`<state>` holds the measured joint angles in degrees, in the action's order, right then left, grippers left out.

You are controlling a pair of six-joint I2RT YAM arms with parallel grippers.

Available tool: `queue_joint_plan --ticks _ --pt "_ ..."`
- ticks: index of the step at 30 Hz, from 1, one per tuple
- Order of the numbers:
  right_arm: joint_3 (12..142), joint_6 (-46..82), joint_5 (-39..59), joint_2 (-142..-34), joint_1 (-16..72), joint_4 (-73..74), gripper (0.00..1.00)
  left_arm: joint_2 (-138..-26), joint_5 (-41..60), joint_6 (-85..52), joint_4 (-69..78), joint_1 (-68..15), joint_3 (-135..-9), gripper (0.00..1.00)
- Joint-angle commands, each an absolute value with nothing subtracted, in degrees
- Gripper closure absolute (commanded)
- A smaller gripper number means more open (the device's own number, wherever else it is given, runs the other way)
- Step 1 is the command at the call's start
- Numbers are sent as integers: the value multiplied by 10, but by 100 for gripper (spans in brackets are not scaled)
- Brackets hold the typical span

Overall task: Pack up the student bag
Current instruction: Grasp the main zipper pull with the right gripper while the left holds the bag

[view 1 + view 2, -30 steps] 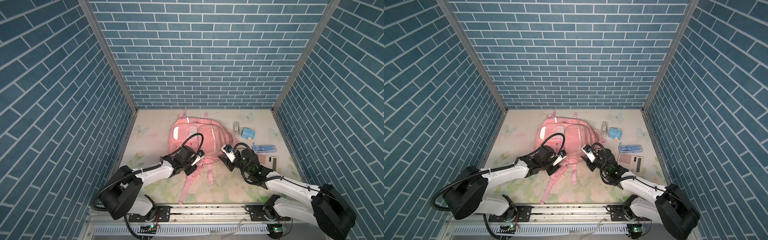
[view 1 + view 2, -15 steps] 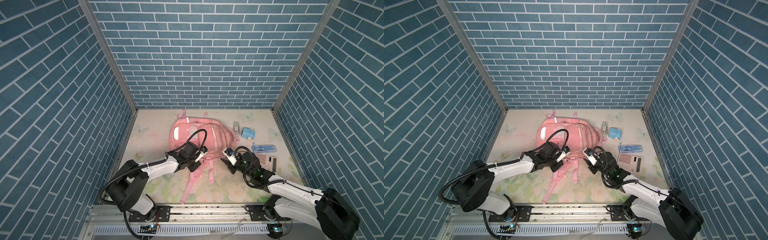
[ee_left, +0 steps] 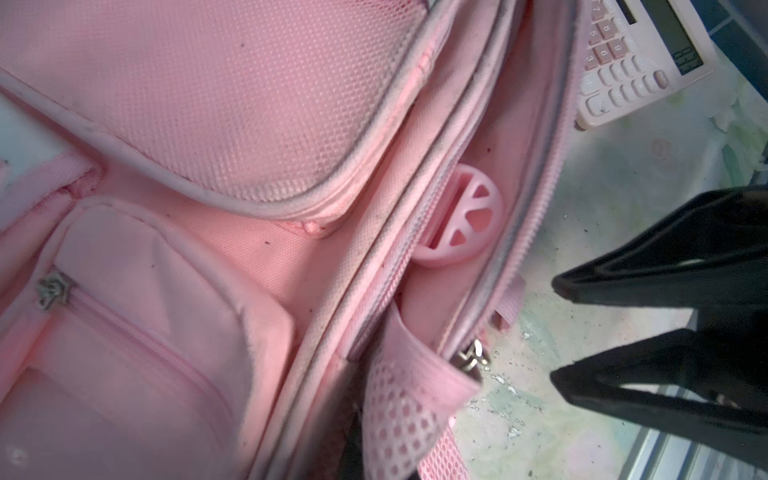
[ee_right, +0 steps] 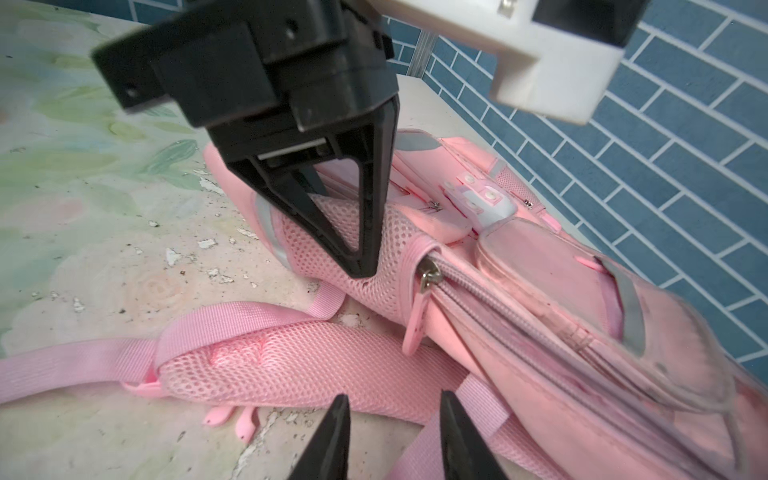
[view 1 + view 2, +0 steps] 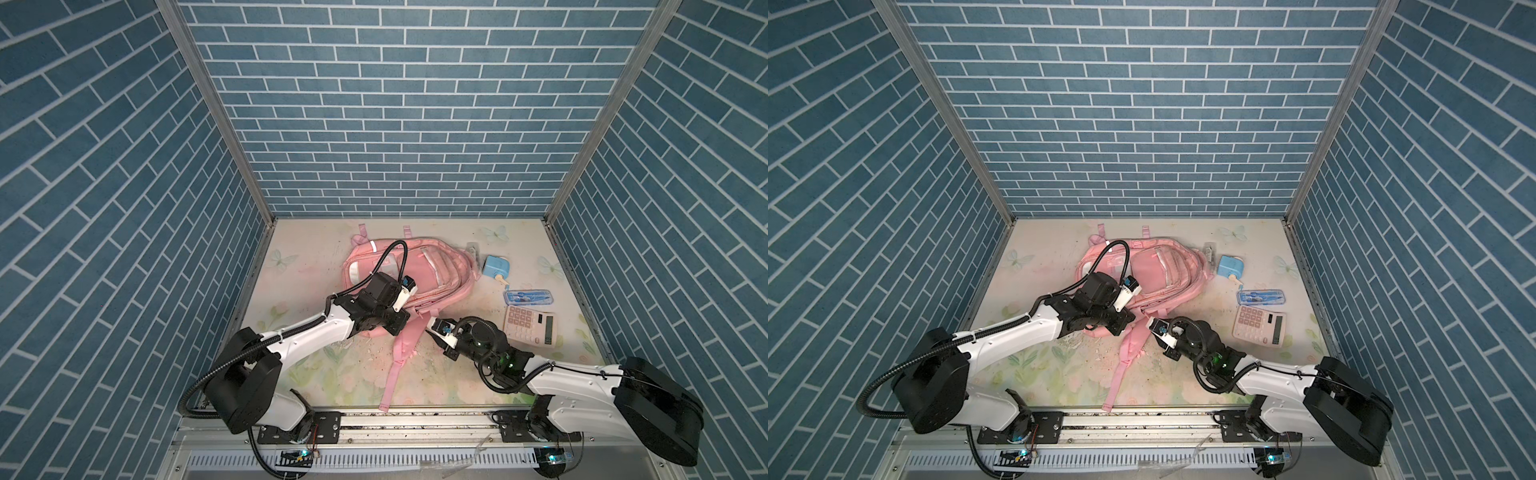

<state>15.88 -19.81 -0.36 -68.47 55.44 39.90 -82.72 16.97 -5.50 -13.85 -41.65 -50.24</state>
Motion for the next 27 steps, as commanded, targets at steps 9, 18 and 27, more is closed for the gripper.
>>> queue_joint_plan --ticks 9,18,27 --pt "180 -241 -31 -776 563 521 66 -802 203 -78 -112 -418 -534 100" --pt "190 -226 -63 -809 564 565 72 -802 199 -75 -112 -419 -525 100" --pt "204 -215 -67 -835 564 565 78 -806 205 -78 -111 -420 -526 100"
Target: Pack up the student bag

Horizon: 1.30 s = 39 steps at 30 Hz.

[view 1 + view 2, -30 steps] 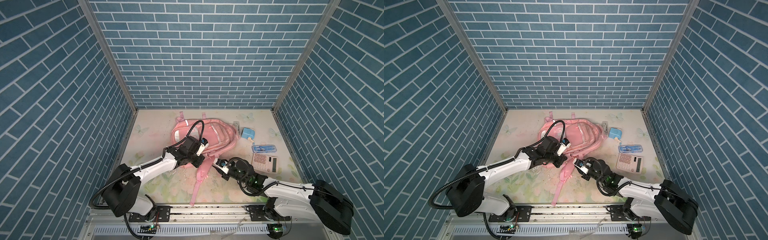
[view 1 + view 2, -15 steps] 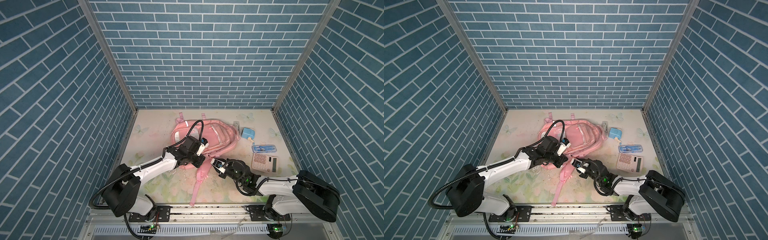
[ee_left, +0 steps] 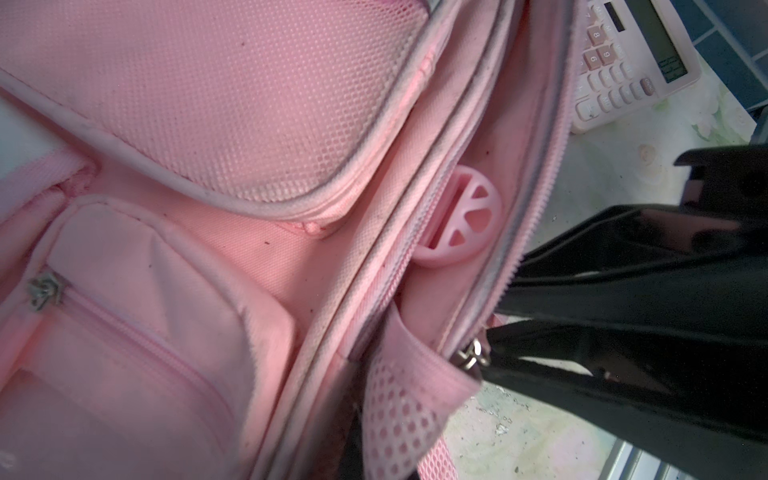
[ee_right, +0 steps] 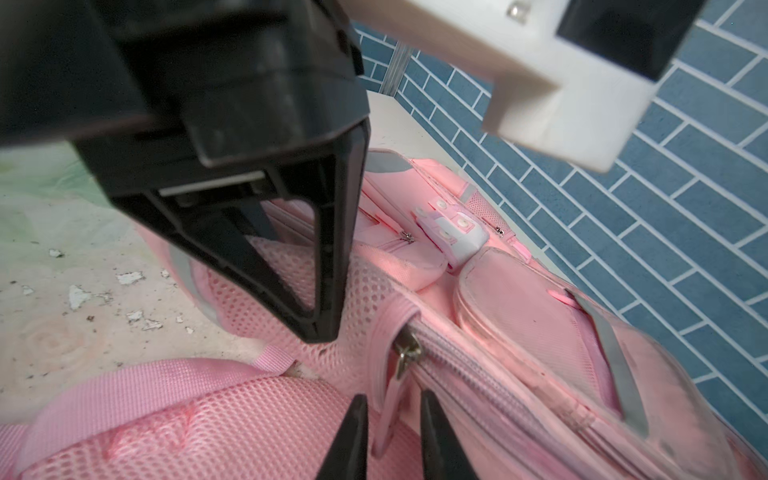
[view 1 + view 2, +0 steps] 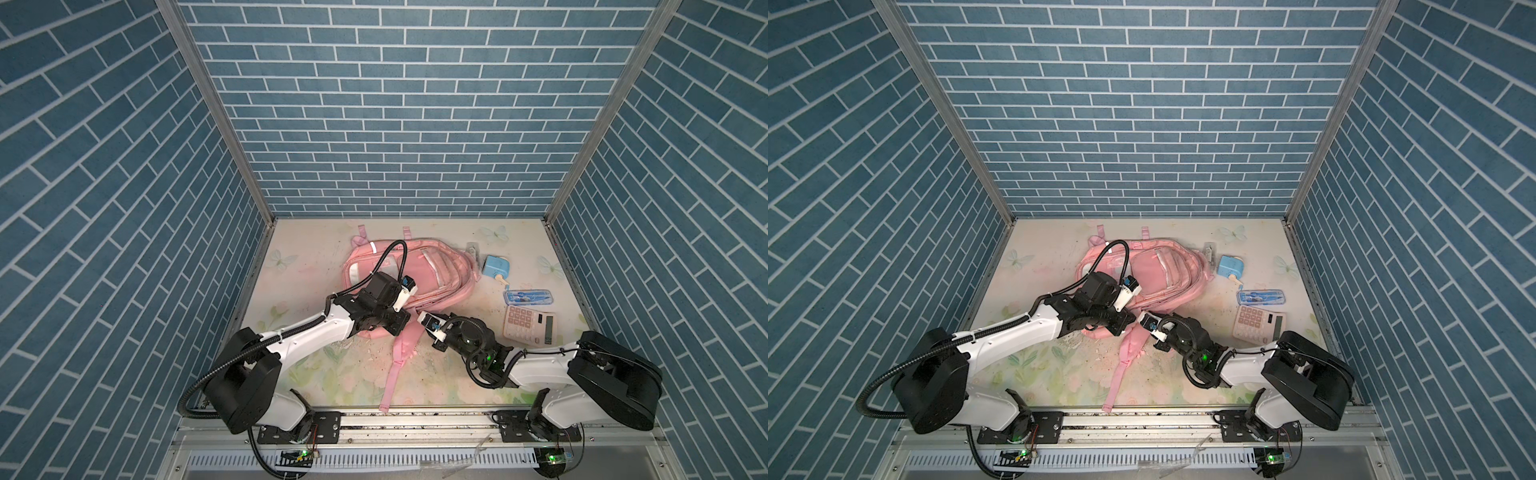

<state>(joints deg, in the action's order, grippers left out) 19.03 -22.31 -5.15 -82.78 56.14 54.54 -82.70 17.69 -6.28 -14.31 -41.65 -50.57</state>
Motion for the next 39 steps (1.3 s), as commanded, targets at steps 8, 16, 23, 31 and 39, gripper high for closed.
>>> queue_joint_plan --ticks 8,16,23,31,39 --pt "201 -184 -135 -829 564 565 87 -806 198 -75 -119 -419 -525 100" --pt "190 -161 -153 -803 565 529 100 -798 163 -59 -149 -420 -526 100" --pt "170 -121 -148 -751 549 482 100 -791 131 -31 -181 -418 -531 100" --pt "169 -99 -70 -754 524 484 100 -781 133 3 -196 -417 -533 100" --pt "178 -9 -132 -694 498 378 100 -768 65 54 -244 -369 -531 100"
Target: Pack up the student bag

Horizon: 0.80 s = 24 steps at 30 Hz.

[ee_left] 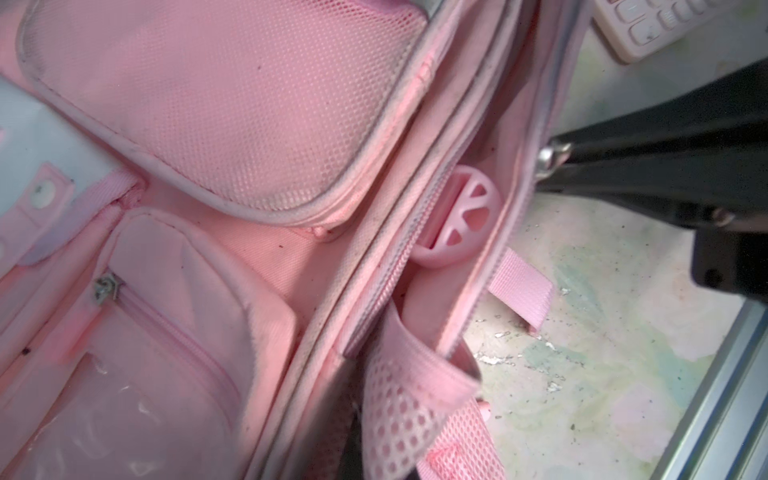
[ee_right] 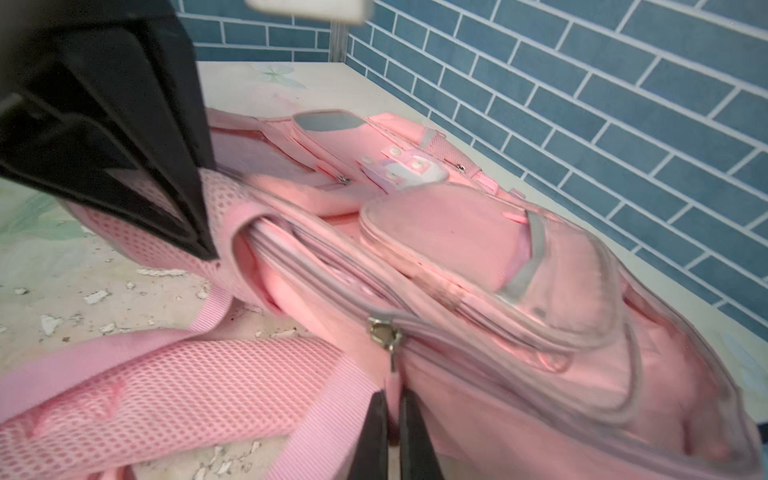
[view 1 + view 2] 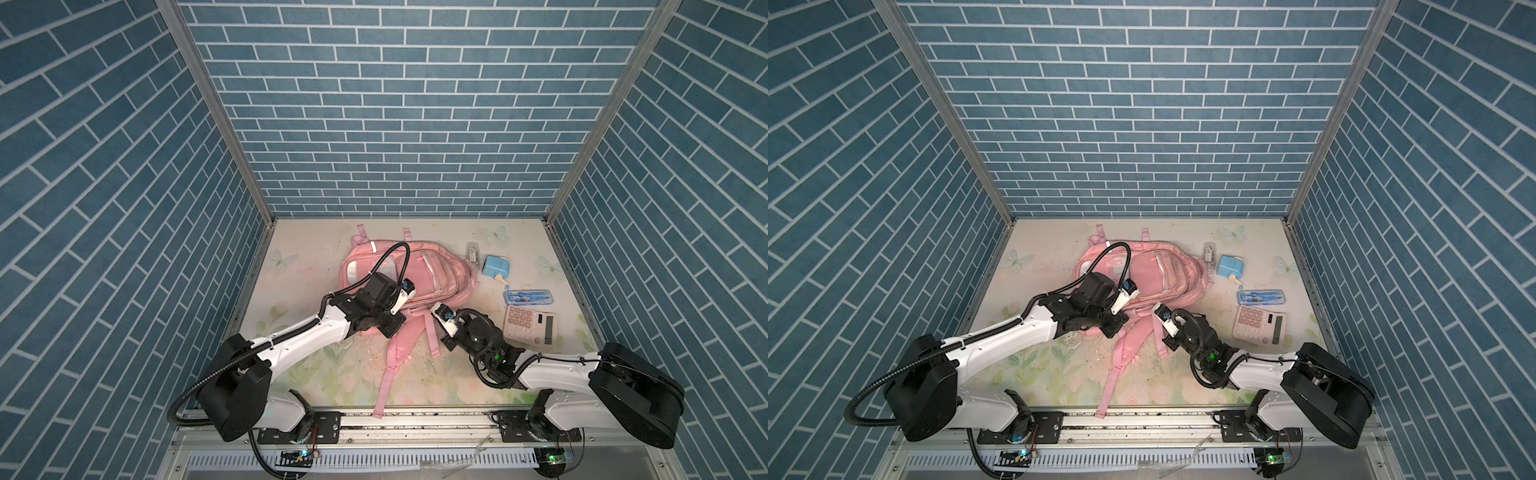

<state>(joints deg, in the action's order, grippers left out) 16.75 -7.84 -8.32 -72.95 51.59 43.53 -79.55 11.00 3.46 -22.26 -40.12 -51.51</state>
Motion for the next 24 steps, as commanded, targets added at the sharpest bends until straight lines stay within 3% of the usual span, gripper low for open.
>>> queue_joint_plan --ticks 1,8,19,21,24 --pt "179 0 -128 -683 491 357 100 -764 62 61 -244 -362 -528 100" --pt "185 -8 -107 -645 469 296 100 -758 57 125 -222 -329 -522 100" --pt "335 7 12 -758 478 209 100 -820 61 181 -184 -230 -556 99" --pt "369 14 20 -781 480 191 100 -820 69 118 -189 -225 -557 78" --pt "396 19 16 -807 483 173 100 -782 113 -42 -155 -227 -521 61"
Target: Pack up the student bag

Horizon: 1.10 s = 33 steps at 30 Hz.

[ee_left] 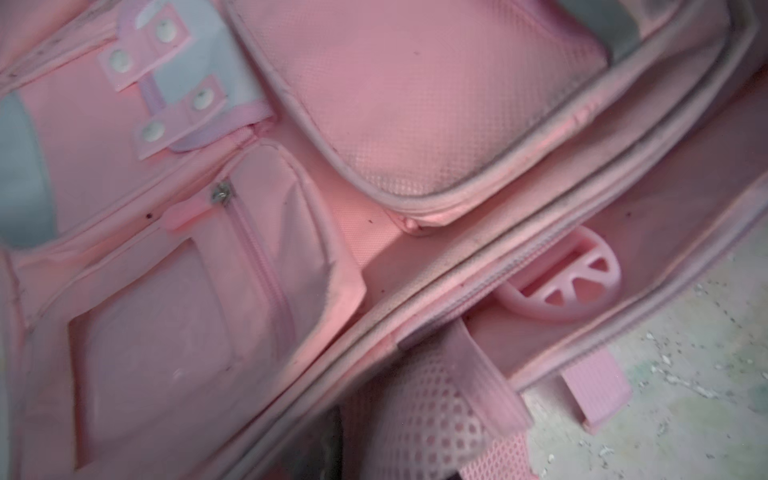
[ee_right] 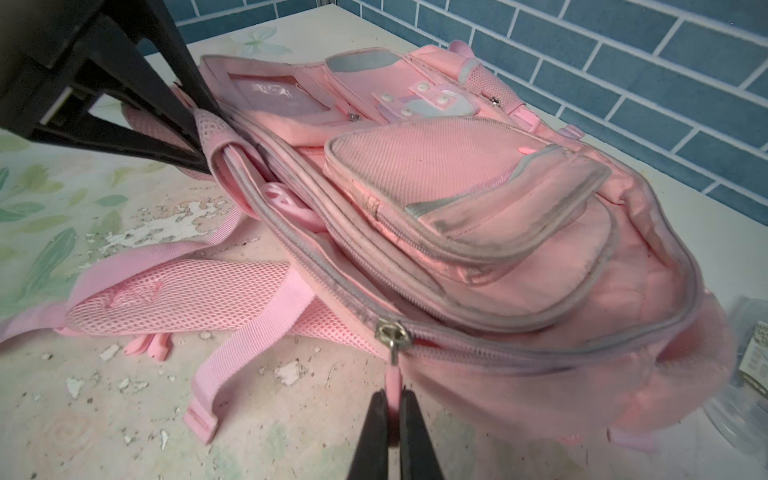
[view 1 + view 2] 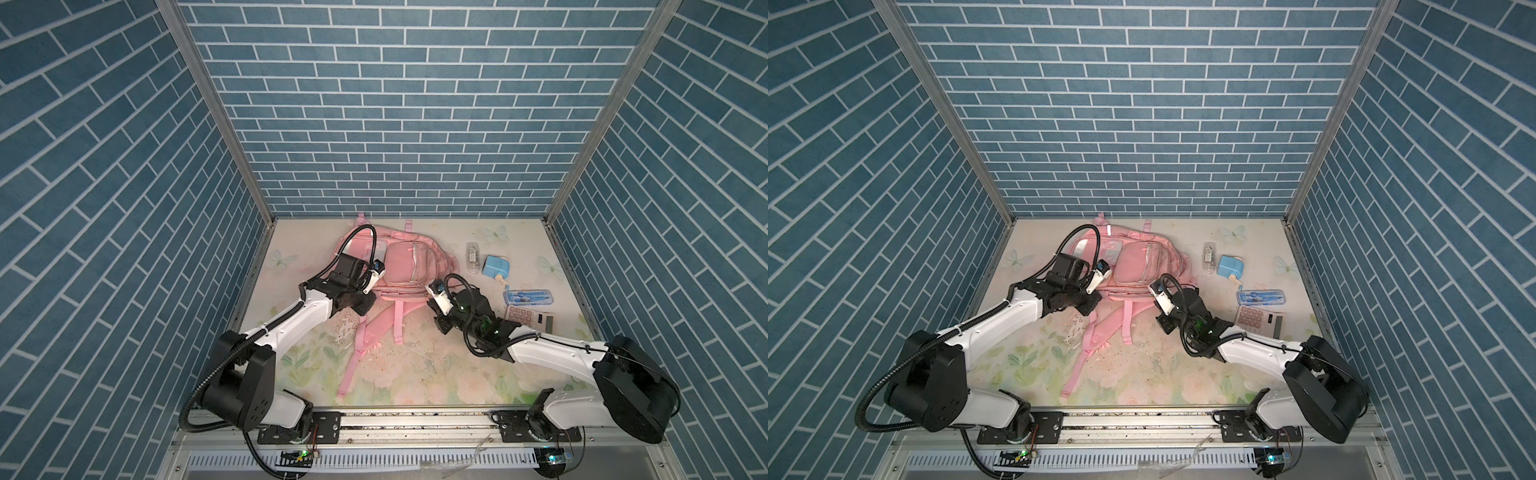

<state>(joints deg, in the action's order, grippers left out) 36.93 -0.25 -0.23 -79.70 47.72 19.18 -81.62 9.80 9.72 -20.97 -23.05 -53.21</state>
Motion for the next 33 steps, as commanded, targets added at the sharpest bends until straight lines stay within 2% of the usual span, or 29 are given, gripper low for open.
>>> queue_joint_plan --ticks 1,3,10,15,23,33 --pt "400 21 16 -812 482 173 100 -766 128 -94 -139 -228 -506 57" --pt "405 24 19 -820 482 169 100 -728 130 -222 -106 -233 -471 52" --pt "406 24 24 -817 485 161 100 -624 62 -615 -1 -303 -348 49" --pt "395 15 30 -813 491 173 100 -576 -66 -814 74 -410 -275 46" --pt "395 -2 34 -818 505 172 100 -610 -156 -976 182 -492 -230 39" --pt "384 -21 18 -808 531 176 100 -761 -150 -1008 314 -501 -254 41"
